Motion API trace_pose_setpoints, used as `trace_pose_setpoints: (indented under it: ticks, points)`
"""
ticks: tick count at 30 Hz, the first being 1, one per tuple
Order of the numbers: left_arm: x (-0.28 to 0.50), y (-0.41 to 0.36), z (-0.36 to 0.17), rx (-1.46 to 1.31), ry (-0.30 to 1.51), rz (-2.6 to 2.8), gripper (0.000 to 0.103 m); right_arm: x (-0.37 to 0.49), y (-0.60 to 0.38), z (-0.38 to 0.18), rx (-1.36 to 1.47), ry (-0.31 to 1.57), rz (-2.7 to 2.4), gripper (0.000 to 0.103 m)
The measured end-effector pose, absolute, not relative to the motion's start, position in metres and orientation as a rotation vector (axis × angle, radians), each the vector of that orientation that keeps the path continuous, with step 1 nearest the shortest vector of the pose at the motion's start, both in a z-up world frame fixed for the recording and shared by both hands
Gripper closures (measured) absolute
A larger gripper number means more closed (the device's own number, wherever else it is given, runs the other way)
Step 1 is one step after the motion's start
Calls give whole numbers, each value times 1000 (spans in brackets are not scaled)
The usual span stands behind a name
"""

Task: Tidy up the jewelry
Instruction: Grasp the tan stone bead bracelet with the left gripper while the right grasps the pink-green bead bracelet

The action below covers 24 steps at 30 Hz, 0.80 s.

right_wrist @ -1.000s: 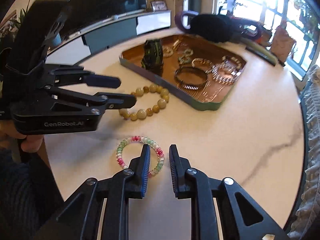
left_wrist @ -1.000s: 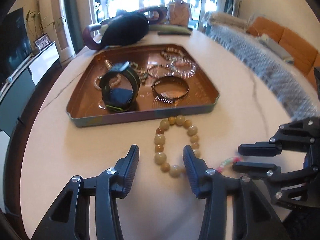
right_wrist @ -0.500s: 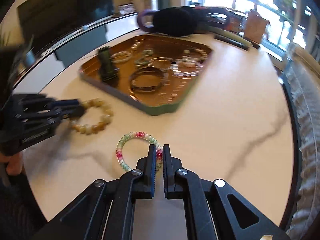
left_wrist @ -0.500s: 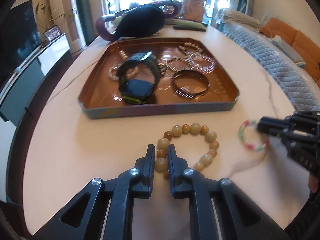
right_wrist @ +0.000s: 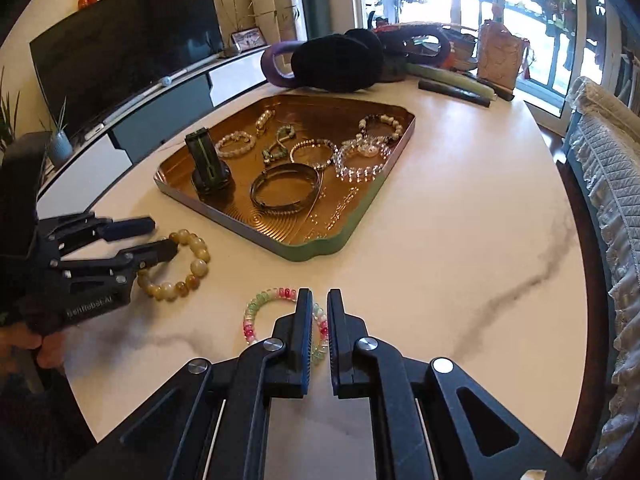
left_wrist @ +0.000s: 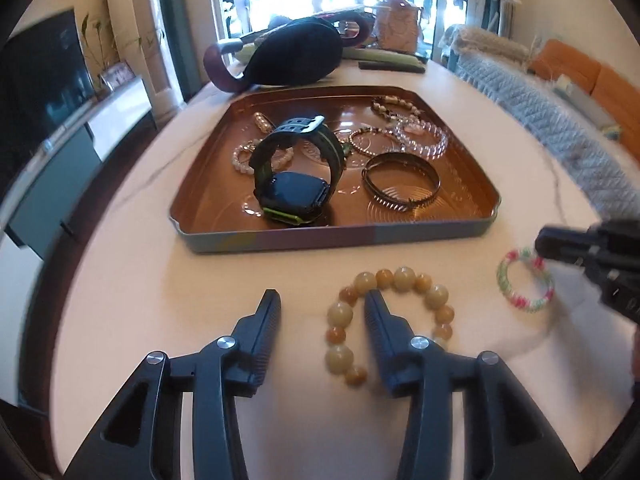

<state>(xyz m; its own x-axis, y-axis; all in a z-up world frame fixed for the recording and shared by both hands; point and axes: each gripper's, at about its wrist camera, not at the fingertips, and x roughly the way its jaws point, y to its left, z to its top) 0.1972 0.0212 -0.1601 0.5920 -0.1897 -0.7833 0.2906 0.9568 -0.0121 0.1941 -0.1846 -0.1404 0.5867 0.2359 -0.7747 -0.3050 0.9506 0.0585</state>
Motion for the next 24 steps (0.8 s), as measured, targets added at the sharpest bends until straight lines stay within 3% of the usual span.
trace_pose_setpoints:
  ticks: [4, 8, 15, 24]
  points:
    - [197, 16, -160, 165, 865, -277, 59, 197, -181, -145, -82, 907, 357, 95]
    - [189, -2, -160, 249, 841, -328, 90, 195, -171, -147, -112, 903, 400, 87]
    - [191, -5, -160, 267, 837, -320, 90, 185, -164, -132, -185, 793, 392, 77]
    - [193, -2, -159, 268, 842, -326, 90, 195, -173, -151, -304, 915, 401, 73]
